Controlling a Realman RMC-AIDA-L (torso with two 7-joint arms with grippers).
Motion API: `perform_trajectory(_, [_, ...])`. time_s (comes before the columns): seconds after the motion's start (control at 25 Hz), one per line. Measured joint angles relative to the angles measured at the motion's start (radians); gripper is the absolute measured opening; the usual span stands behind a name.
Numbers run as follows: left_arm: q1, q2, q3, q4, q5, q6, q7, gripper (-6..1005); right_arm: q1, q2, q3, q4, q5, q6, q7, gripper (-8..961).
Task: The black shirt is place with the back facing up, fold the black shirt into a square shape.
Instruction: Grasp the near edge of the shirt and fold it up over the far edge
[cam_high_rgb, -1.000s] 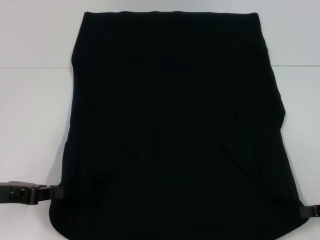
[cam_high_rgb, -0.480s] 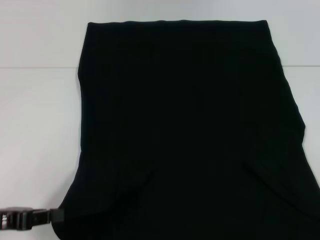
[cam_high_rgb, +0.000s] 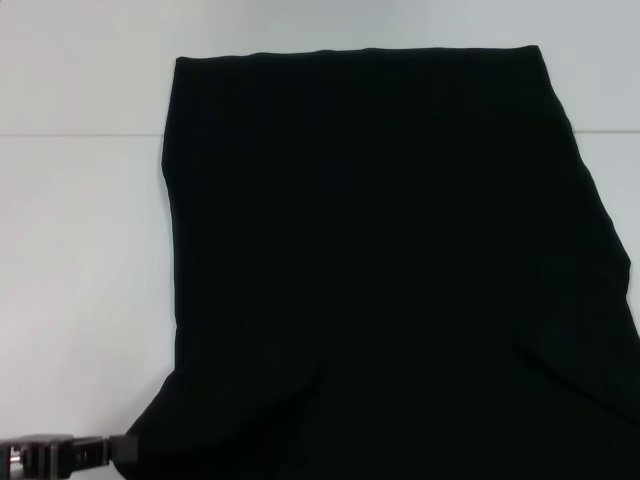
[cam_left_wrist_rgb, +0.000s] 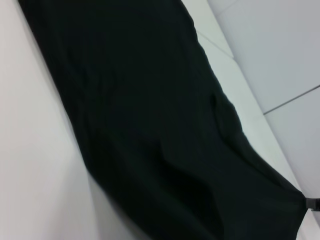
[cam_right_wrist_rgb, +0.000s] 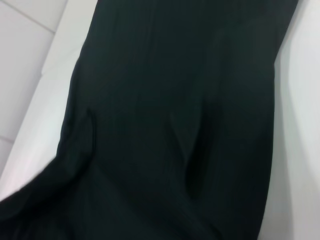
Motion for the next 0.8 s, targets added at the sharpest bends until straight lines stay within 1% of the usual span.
perform_trajectory(0.16, [-0.049,0.020,-0.008,-0.024,-0.023,-0.016,-0.018,134,0.035,-0.004,0.056,0.000,0.008,-0.001,0.000,93])
perform_trajectory(0.28, [-0.117,0.051,-0.019,-0.074,-0.047,-0.064,-0.046,137,0.089,-0.005,0.094,0.000,0.010,0.002,0.000,95])
perform_trajectory(0.48, [-0.255,0.125,-0.059,-0.213,-0.077,-0.193,-0.070,142,0.208,-0.012,0.126,0.001,0.010,0.041,0.012,97])
perform_trajectory(0.6, [-0.334,0.159,-0.070,-0.291,-0.107,-0.315,-0.073,145,0.298,-0.013,0.133,0.009,0.010,0.106,0.033,99])
perform_trajectory(0.72, [-0.396,0.176,-0.067,-0.349,-0.152,-0.457,-0.070,149,0.381,-0.010,0.124,0.017,0.008,0.201,0.055,100])
perform_trajectory(0.8, [-0.431,0.178,-0.063,-0.379,-0.186,-0.553,-0.057,151,0.437,-0.005,0.099,0.027,0.006,0.288,0.073,101])
